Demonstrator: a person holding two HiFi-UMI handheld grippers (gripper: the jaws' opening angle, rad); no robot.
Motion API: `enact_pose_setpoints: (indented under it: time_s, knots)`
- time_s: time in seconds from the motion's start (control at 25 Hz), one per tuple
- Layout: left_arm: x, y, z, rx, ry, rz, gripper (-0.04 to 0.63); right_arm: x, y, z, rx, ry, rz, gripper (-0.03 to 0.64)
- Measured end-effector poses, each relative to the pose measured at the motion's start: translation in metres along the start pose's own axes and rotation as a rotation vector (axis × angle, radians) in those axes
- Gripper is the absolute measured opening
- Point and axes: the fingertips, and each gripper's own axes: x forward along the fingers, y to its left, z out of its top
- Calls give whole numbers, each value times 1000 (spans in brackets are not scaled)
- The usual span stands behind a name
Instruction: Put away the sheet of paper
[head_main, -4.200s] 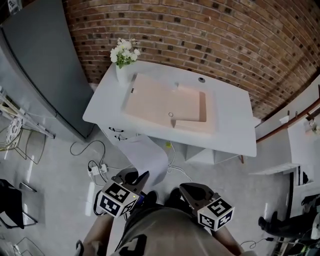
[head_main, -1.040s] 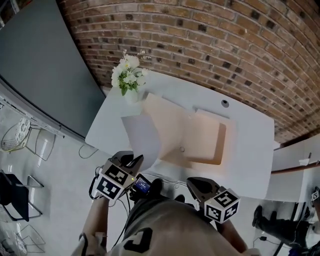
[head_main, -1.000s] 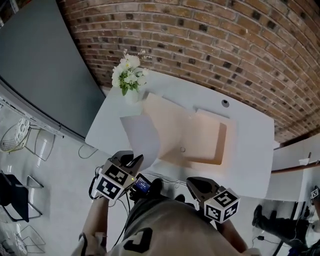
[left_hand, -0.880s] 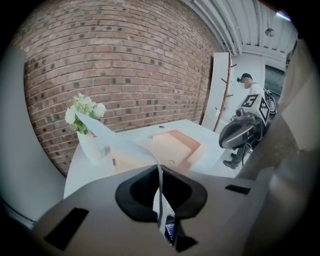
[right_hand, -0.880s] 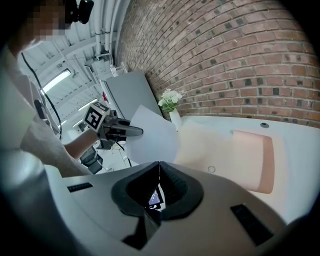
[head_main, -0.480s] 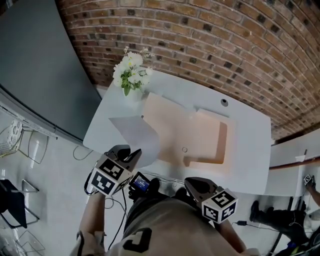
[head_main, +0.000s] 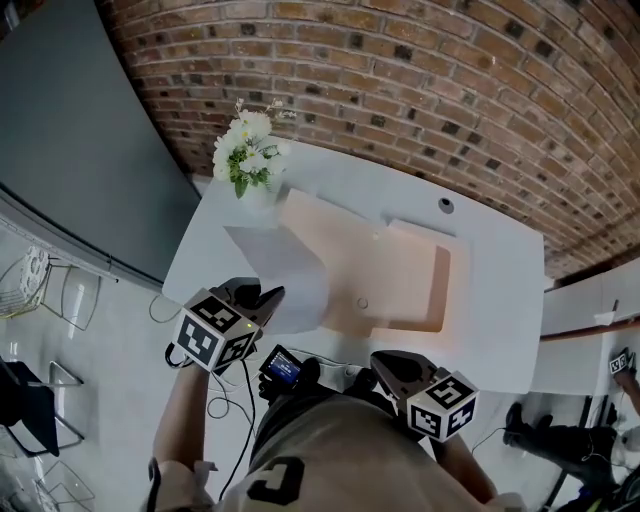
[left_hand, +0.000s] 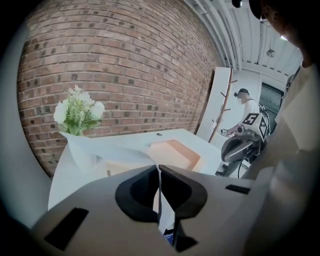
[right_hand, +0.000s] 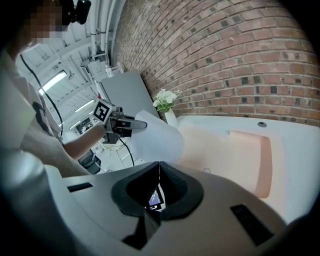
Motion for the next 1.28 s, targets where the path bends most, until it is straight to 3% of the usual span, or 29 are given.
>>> enact_pose_setpoints:
  time_s: [0.28, 0.6, 1.0, 1.28]
  knots:
    - [18, 7, 18, -16, 1, -35, 14, -4, -17, 2, 9, 11, 14, 23]
    - [37, 24, 19, -173, -8, -185, 14, -2, -25, 3, 13, 22, -1, 23]
    - [55, 52, -2, -342, -9, -260, 14, 9, -21, 3, 3, 41, -13, 23]
    - [75, 68, -15, -410, 34, -287, 14, 12, -24, 4, 6, 40, -25, 23]
